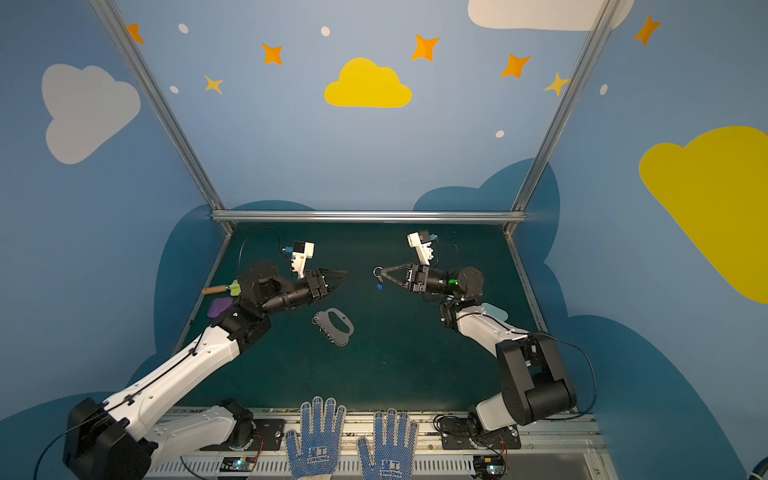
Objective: Put the keys on the keyring
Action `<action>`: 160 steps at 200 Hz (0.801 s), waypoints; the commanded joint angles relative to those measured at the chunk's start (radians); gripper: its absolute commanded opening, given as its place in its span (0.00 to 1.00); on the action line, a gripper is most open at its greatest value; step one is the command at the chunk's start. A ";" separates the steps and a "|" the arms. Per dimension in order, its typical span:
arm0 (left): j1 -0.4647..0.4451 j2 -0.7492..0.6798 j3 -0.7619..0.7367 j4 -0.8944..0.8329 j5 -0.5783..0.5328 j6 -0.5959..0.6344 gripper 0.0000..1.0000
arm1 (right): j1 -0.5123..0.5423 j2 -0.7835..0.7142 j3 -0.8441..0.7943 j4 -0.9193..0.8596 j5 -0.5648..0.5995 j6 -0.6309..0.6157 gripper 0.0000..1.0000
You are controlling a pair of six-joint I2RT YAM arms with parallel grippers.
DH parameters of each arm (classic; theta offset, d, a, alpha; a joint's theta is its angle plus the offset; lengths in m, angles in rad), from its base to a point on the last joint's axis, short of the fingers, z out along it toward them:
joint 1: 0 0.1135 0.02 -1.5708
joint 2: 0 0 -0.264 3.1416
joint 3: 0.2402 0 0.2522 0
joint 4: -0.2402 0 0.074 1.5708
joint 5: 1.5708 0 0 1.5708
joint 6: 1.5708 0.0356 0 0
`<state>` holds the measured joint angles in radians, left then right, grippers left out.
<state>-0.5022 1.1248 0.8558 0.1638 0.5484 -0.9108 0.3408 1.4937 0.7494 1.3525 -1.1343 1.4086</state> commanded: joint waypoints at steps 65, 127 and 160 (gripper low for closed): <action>0.007 0.119 -0.101 -0.455 -0.243 -0.004 0.52 | 0.006 -0.148 -0.085 -0.817 0.179 -0.664 0.00; -0.019 0.204 -0.184 -0.458 -0.273 -0.137 0.52 | 0.075 -0.202 -0.114 -0.992 0.285 -0.803 0.00; -0.041 0.219 -0.222 -0.430 -0.294 -0.220 0.54 | 0.107 -0.208 -0.128 -0.992 0.311 -0.807 0.00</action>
<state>-0.5285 1.3350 0.6621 -0.2832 0.2928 -1.0451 0.4255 1.3064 0.6369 0.3920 -0.8619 0.6449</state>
